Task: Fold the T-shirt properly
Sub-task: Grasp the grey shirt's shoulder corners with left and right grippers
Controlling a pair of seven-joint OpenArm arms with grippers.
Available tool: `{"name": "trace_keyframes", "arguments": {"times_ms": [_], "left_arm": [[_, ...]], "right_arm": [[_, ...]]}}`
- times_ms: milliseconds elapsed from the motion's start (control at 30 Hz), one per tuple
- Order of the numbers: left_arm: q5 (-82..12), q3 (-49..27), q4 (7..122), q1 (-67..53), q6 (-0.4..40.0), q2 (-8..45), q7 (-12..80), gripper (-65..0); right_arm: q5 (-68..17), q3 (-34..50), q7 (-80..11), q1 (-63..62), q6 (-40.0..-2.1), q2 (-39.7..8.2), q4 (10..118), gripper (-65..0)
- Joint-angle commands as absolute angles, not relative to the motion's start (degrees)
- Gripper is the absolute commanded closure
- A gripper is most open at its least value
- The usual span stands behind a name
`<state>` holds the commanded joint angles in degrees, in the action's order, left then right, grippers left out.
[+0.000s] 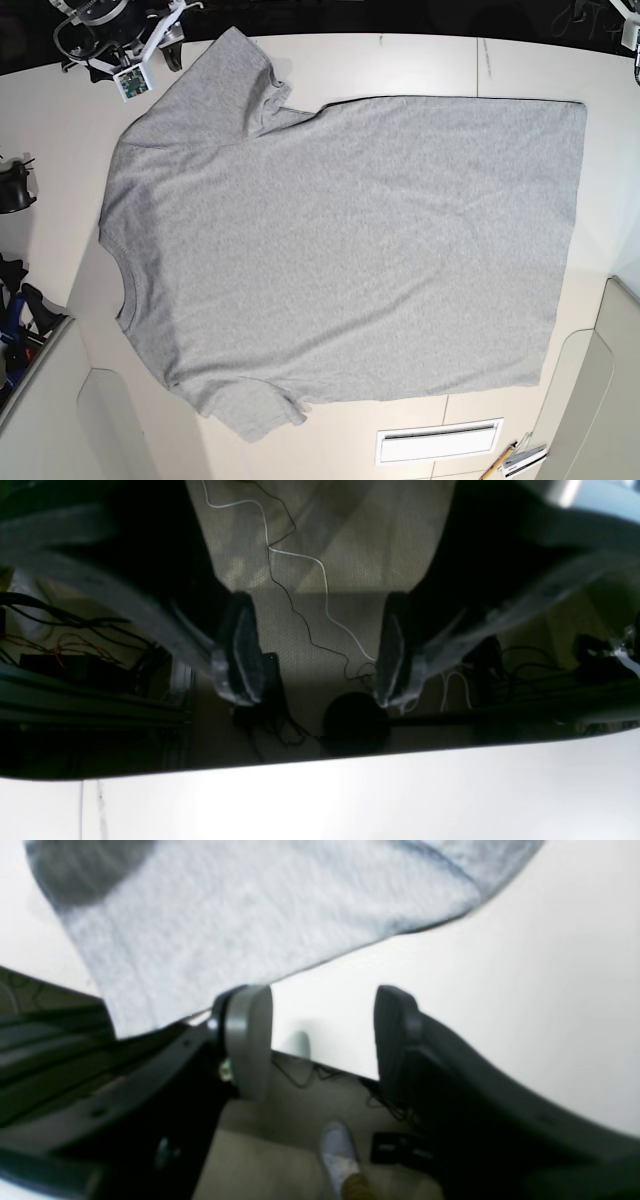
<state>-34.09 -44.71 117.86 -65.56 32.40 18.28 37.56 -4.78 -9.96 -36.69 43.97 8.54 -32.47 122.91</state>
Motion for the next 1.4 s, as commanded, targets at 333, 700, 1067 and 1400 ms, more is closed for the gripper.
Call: {"name": "trace_keyframes", "arguments": {"times_ms": [333,700,1067,1400], "left_arm": [[-37.10,-44.71,117.86,-62.72,32.38,18.28,40.60,-39.6],[-40.07,-44.71,117.86,-60.23,32.16,20.18,40.60,-39.6],[-40.75,-44.71,113.01,-47.46,29.80,23.79,40.77,-45.3],[-53.23,-44.12,92.47,-38.19,33.50,27.18,45.12,-45.3]], "right_arm": [[-15.94,-2.35,-36.49,39.24,-3.01,-20.73,109.73,-39.7],[-30.02,1.45,-39.51,38.44,-13.98,-16.14,107.70,-39.7],[-28.93,1.48,-39.48,38.44,-13.93,-16.16,107.66,-39.6],[-25.69,1.48,-39.44,38.41,-13.96,-16.16,107.66,-39.6]]}}
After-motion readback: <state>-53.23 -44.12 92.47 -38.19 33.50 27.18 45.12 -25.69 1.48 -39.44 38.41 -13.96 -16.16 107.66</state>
